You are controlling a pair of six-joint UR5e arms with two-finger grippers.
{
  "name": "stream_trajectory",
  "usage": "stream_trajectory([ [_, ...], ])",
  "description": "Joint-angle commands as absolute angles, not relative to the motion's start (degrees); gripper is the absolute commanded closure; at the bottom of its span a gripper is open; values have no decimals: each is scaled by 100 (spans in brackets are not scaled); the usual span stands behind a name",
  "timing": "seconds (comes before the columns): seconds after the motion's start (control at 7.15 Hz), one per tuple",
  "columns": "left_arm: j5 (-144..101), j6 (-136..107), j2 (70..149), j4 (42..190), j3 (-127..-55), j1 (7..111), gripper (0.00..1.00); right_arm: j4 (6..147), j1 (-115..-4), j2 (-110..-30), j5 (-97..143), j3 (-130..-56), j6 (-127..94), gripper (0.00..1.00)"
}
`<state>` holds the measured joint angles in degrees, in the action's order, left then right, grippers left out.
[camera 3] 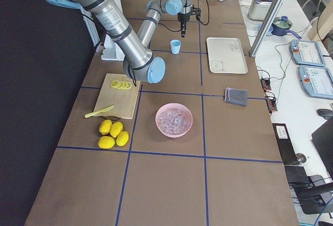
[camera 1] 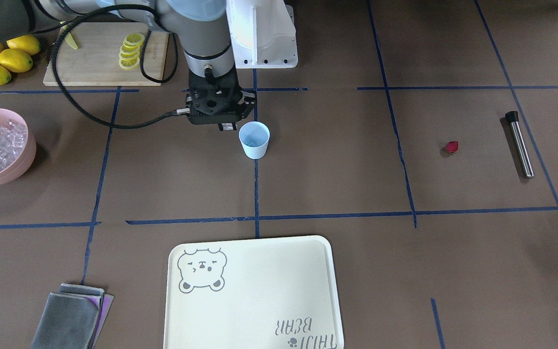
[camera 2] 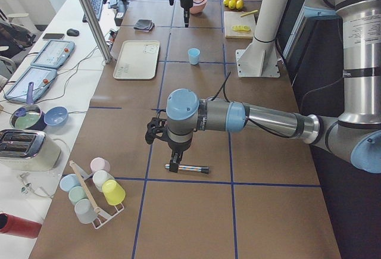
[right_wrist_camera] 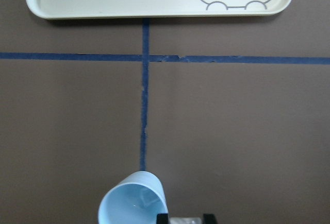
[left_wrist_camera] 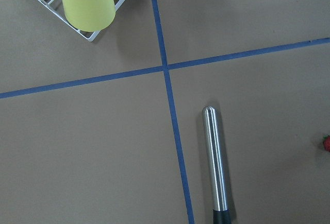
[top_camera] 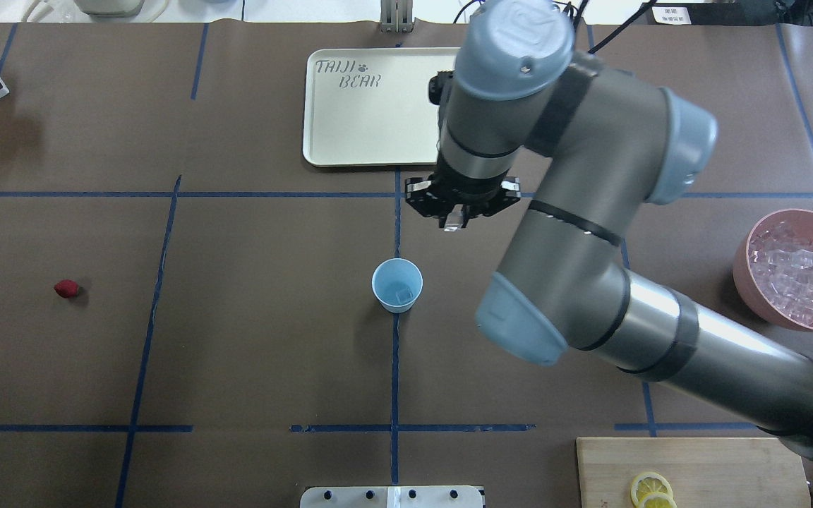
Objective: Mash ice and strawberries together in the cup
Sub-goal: 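Carry the ice cube with the right gripper over the cup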
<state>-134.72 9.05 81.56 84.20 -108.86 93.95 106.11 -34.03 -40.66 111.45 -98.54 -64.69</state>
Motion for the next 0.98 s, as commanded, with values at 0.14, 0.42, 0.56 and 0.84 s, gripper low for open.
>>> stream_trajectory([
  [0.14,-13474,905,8156,8420,-10872,9396,0,10204,-2884,-3806,10705,-9202,-6977,100],
  [0.42,-13474,905,8156,8420,-10872,9396,0,10178,-2778,-3832,10696,-9036,-6996,98],
  [0.56,-13474,905,8165,8420,-10872,9396,0,10178,-2769,-3841,10705,-9044,-6996,96],
  [0.84,-13474,905,8165,8420,-10872,9396,0,10178,-2760,-3858,10705,-9035,-6996,72],
])
